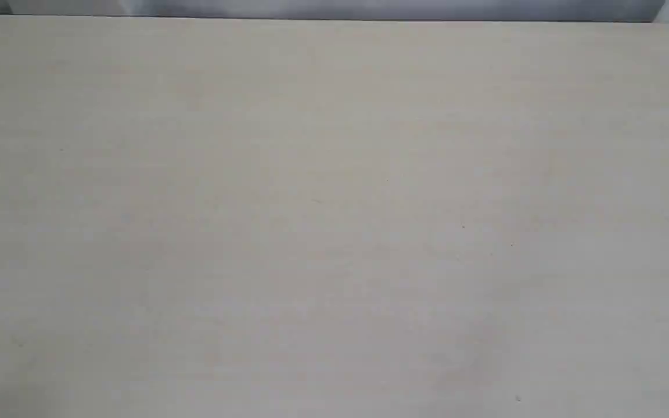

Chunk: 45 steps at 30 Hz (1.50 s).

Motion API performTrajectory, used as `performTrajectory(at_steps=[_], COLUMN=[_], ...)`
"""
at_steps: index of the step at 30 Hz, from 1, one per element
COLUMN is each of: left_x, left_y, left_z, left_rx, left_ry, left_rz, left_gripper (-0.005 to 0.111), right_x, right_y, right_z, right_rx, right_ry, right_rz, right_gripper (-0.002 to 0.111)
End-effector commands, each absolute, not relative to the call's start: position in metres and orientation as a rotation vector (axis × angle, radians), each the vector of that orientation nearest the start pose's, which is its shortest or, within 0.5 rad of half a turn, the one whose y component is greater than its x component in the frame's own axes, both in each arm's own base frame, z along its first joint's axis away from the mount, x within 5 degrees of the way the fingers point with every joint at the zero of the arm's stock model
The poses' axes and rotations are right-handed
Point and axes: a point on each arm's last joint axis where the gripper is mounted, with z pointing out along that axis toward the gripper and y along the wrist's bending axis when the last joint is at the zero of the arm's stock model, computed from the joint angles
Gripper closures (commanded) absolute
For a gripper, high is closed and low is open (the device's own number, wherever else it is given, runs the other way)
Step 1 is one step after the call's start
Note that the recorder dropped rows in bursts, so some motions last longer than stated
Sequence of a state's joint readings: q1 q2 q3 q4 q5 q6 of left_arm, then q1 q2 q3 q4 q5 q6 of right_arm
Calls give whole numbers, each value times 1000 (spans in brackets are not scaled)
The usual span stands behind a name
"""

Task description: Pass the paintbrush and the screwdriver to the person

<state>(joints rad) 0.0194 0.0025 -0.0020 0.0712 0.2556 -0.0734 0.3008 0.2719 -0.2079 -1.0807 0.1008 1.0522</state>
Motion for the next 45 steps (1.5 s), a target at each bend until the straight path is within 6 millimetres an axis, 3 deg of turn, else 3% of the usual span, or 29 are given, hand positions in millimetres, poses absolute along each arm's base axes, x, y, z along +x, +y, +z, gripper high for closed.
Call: performTrajectory(at_steps=[1,24,45], left_x=[55,55,55], left_y=[2,2,2], left_z=[191,191,191], left_rx=[-31,-30,-31], left_ry=[1732,1732,1733], left_rz=[15,17,15], left_gripper=[107,107,107], right_x=[75,73,68], right_y=[8,0,2], right_z=[253,202,208], right_rx=[-152,-47,-47], right_ry=[1609,1675,1581], right_rz=[72,-44,-49], right_gripper=[104,104,104])
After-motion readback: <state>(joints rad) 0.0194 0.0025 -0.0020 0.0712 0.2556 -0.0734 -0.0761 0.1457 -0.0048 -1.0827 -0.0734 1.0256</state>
